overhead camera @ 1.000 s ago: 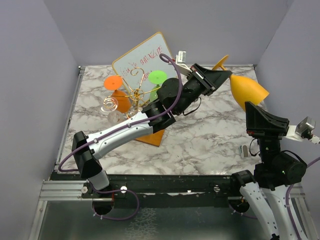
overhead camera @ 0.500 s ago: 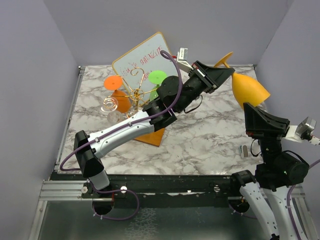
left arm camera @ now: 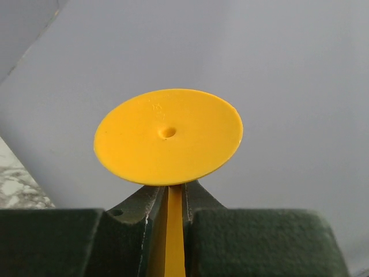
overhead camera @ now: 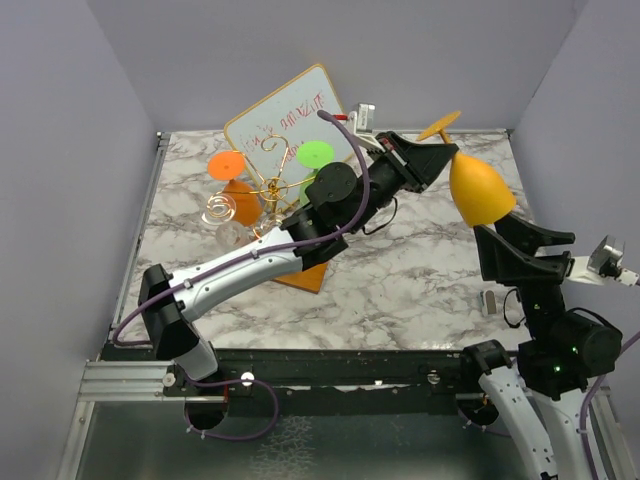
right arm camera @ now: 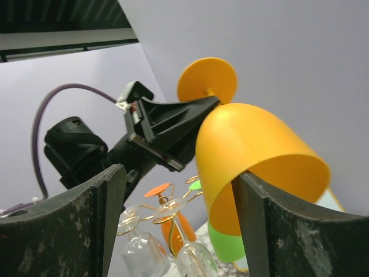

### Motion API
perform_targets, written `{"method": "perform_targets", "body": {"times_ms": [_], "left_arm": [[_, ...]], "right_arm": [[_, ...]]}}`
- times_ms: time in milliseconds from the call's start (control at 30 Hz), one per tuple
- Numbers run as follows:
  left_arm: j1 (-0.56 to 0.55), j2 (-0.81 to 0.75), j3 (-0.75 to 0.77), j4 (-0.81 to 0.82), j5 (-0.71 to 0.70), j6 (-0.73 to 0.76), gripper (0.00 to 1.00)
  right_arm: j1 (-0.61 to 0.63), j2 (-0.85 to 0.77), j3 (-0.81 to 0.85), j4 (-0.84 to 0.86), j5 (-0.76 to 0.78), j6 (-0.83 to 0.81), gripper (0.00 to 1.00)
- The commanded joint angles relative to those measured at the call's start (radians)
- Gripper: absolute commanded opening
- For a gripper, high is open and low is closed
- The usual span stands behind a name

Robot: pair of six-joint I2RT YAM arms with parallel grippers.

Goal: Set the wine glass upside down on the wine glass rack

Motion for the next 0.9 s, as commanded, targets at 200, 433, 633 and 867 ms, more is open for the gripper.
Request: {"method": "perform_targets", "body": {"times_ms": [200, 433, 633, 867], "left_arm": [[0.004, -0.142, -0.094, 0.084, -0.076, 0.427, 0.0], [0.003, -0.162, -0.138, 0.155, 0.124, 0.7, 0.0], [0.002, -0.177, -0.191, 0.197, 0.265, 0.891, 0.0], [0.002, -0.184, -0.237, 0.208, 0.372, 1.084, 0.0]], "right_arm": [[0.006, -0.101, 0.054, -0.215, 0.244, 0.051, 0.82], [0.006, 0.043, 0.215, -0.289, 0.209, 0.094, 0.82], [0.006, 0.212, 0.383, -0.33, 0.05, 0.18, 0.82], [0.006, 0.34, 0.474, -0.383, -0.073, 0.275, 0.8]]}}
